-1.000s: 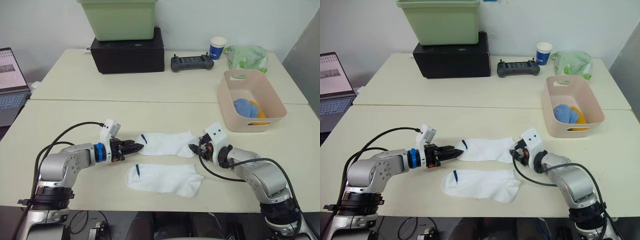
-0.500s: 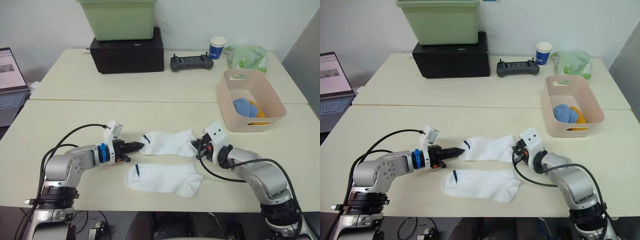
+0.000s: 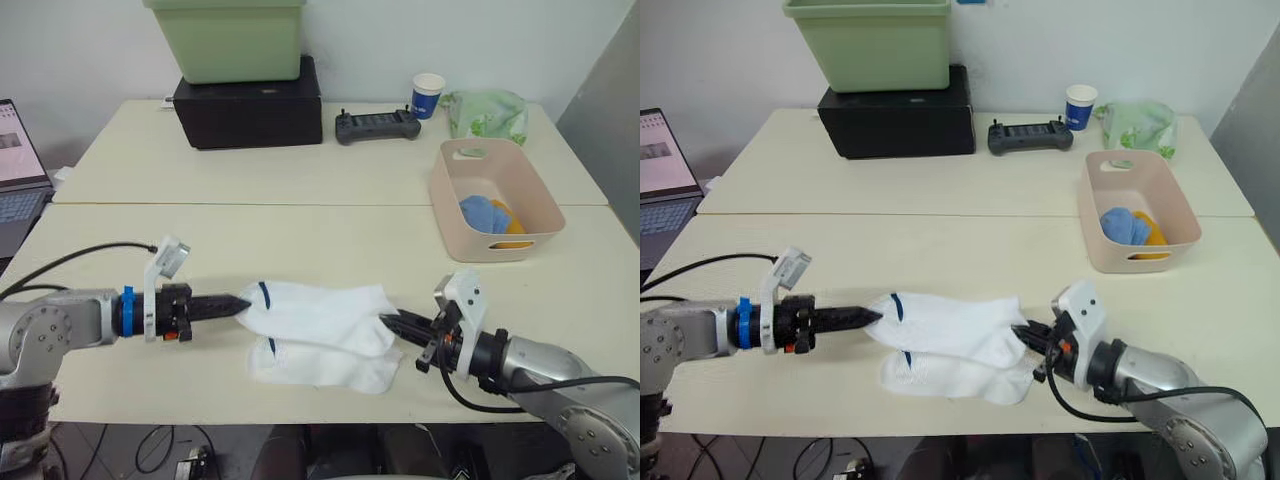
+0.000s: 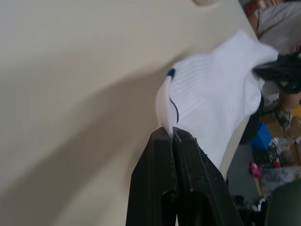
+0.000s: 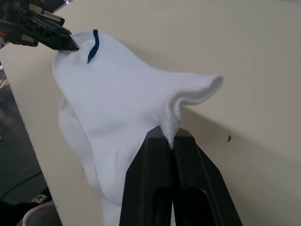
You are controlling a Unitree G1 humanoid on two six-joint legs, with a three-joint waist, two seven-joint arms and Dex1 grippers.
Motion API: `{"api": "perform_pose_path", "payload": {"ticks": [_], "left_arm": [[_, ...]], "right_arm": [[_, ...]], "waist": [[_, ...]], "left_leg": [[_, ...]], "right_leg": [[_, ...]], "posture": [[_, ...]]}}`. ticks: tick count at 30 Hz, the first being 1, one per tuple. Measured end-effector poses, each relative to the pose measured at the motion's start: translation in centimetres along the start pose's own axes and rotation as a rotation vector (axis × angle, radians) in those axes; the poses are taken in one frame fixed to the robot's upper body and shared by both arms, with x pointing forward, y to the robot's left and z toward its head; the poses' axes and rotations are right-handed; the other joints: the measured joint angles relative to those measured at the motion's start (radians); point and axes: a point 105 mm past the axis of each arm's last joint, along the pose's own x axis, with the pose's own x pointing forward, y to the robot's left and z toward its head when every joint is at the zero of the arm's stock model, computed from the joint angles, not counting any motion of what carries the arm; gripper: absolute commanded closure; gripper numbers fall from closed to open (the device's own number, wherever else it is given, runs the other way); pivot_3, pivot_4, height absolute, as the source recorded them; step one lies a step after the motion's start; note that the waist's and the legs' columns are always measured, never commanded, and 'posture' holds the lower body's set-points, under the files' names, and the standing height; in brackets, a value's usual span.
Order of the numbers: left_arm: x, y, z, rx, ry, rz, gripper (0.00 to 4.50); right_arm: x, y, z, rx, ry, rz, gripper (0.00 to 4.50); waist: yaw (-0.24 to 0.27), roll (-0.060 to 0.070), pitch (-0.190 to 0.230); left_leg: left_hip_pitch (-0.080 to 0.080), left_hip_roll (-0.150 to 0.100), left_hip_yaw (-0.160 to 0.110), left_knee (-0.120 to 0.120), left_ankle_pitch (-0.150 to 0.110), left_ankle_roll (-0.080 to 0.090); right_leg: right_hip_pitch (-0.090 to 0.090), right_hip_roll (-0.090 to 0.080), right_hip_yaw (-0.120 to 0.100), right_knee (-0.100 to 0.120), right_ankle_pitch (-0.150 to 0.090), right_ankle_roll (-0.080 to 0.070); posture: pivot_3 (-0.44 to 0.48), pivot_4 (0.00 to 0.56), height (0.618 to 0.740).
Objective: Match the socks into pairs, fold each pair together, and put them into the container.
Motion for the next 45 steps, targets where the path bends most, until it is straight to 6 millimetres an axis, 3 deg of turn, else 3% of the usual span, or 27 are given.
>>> {"api": "perform_pose_path", "payload": {"ticks": [6, 24, 26, 28, 35, 38, 42, 45], "left_arm": [[0.8, -0.1, -2.7, -0.001, 0.025, 0.010, 4.50], [2.0, -0.1, -5.2, 0.056, 0.067, 0.032, 4.50], [2.0, 0.0, -5.4, 0.054, 0.070, 0.038, 4.50], [2.1, 0.0, -5.4, 0.059, 0.072, 0.041, 4.09], [1.6, -0.2, -3.9, 0.147, -0.010, 0.079, 1.99], [0.5, -0.2, -3.2, 0.168, -0.041, 0.106, 1.98], [-0.1, 0.0, -2.2, 0.197, -0.057, 0.130, 1.98], [-0.2, 0.2, 0.5, 0.270, -0.122, 0.138, 1.98]], "right_arm": [[0.4, 0.0, -1.5, -0.024, 0.074, -0.029, 4.45], [0.2, -1.0, -3.8, -0.040, 0.167, -0.078, 4.45], [0.2, -1.0, -3.9, -0.036, 0.166, -0.077, 4.02], [0.2, -0.9, -3.8, -0.037, 0.162, -0.075, 3.52], [-0.2, -1.4, -3.2, -0.059, 0.137, -0.081, 1.02], [-0.5, -1.9, -2.3, -0.071, 0.093, -0.093, 0.02], [-0.6, -1.7, -1.6, -0.072, 0.053, -0.076, 0.02], [-0.3, -1.0, -0.7, -0.098, 0.006, -0.042, 0.02]], "waist": [[0.004, 0.000, 0.000], [0.009, -0.001, 0.000], [0.009, -0.001, 0.000], [0.009, -0.001, 0.000], [0.009, -0.001, 0.000], [0.009, -0.001, 0.000], [0.011, -0.001, 0.000], [0.017, -0.001, 0.000]], "left_leg": [[0.000, 0.000, 0.000, 0.000, 0.000, 0.000], [0.001, 0.000, 0.000, -0.001, 0.000, 0.000], [0.001, 0.000, 0.000, -0.001, 0.000, 0.000], [0.001, 0.000, 0.000, -0.001, 0.000, 0.000], [0.001, 0.000, 0.000, -0.001, 0.000, 0.000], [0.001, 0.000, 0.000, -0.001, 0.000, 0.000], [0.003, 0.000, 0.000, -0.001, 0.000, 0.000], [0.004, 0.000, 0.000, -0.001, 0.000, 0.000]], "right_leg": [[0.000, 0.000, 0.000, -0.001, 0.000, 0.000], [0.001, 0.000, 0.000, -0.002, 0.000, 0.000], [0.002, 0.000, 0.000, -0.002, 0.000, 0.000], [0.002, 0.000, 0.000, -0.002, 0.000, 0.000], [0.002, 0.000, 0.000, -0.002, 0.000, 0.000], [0.003, 0.000, 0.000, -0.002, 0.000, 0.000], [0.005, 0.000, 0.000, -0.003, 0.000, 0.000], [0.006, 0.000, -0.001, -0.003, 0.000, 0.000]], "posture": [[0.000, 0.150, 0.725], [0.000, 0.150, 0.725], [0.000, 0.150, 0.725], [0.000, 0.150, 0.725], [0.000, 0.150, 0.725], [0.000, 0.150, 0.725], [0.000, 0.150, 0.725], [0.000, 0.150, 0.725]]}}
